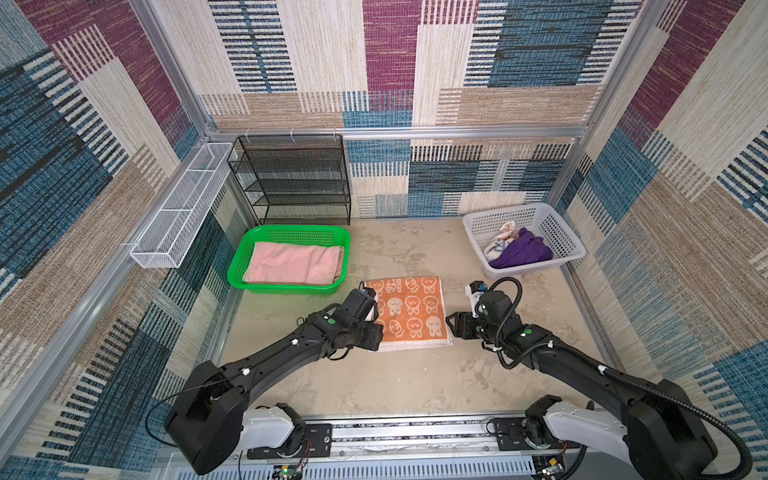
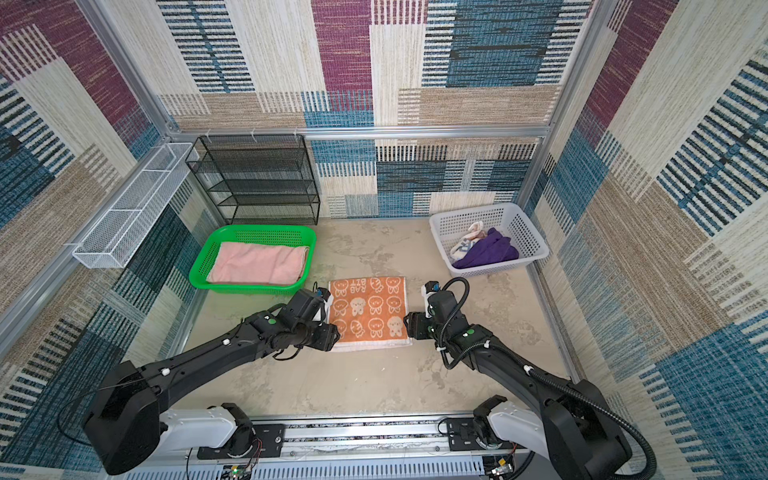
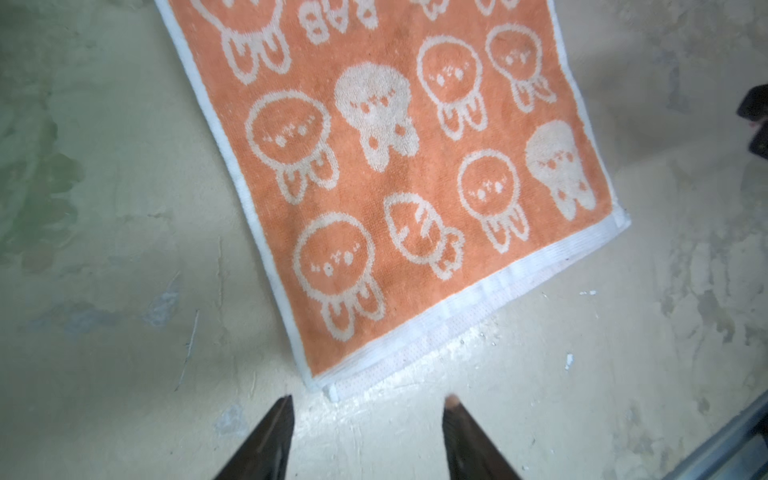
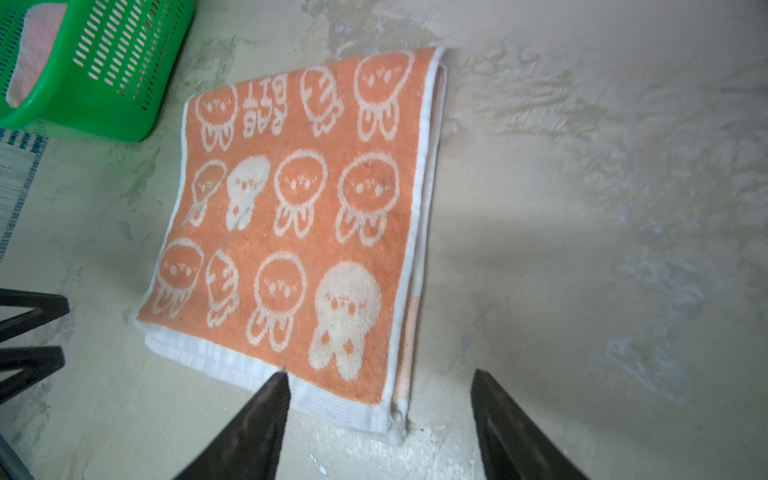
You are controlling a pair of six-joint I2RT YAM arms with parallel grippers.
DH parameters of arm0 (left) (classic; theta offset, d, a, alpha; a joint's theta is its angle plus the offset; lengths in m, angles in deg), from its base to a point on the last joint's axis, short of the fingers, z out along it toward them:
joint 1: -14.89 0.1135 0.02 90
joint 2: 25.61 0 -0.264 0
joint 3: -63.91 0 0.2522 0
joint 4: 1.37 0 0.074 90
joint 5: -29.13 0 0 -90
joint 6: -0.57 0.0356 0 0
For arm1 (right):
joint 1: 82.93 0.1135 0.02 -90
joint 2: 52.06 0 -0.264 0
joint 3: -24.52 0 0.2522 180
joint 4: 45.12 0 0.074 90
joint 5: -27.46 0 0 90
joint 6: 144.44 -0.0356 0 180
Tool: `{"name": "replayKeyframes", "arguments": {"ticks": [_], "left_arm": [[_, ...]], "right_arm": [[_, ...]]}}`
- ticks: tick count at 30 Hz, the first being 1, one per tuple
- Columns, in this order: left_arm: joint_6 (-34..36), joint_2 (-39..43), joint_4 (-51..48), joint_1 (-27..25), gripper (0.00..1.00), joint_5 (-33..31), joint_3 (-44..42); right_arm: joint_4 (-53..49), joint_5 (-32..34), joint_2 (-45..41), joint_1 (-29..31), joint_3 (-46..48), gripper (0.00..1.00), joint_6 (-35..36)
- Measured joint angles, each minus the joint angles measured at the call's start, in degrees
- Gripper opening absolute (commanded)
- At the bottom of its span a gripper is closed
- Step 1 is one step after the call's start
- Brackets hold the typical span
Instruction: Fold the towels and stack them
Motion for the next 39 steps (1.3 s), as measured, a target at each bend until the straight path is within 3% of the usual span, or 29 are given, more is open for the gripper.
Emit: {"name": "replayKeyframes", "arguments": {"ticks": [3,8,20,27,39], "left_arm": [[0.44,3.45,-0.50,0.02,0.80,-1.73,-0.98],[0.83,3.41,-0.83,0.74,0.81,-4.44,0.22],[0.79,-13.68,-0.09,5.75,0.81,-7.63,14.23],[0.83,-19.17,-0.13,6.86,0.80,-7.89,18.80],[0.85,-24.81,-0.33,9.27,0.79,-5.46,23.98]], "right_arm": [[0.55,1.07,3.78,0.00,-2.40,0.79,0.28],[1.55,3.50,11.28,-0.31,-7.72,0.77,1.38],[5.90,3.85,30.75,-6.05,-21.22,0.64,3.48],[7.69,1.38,40.83,-6.73,-28.52,0.56,4.13],[11.43,0.37,46.31,-7.85,-31.93,0.34,4.50]]}}
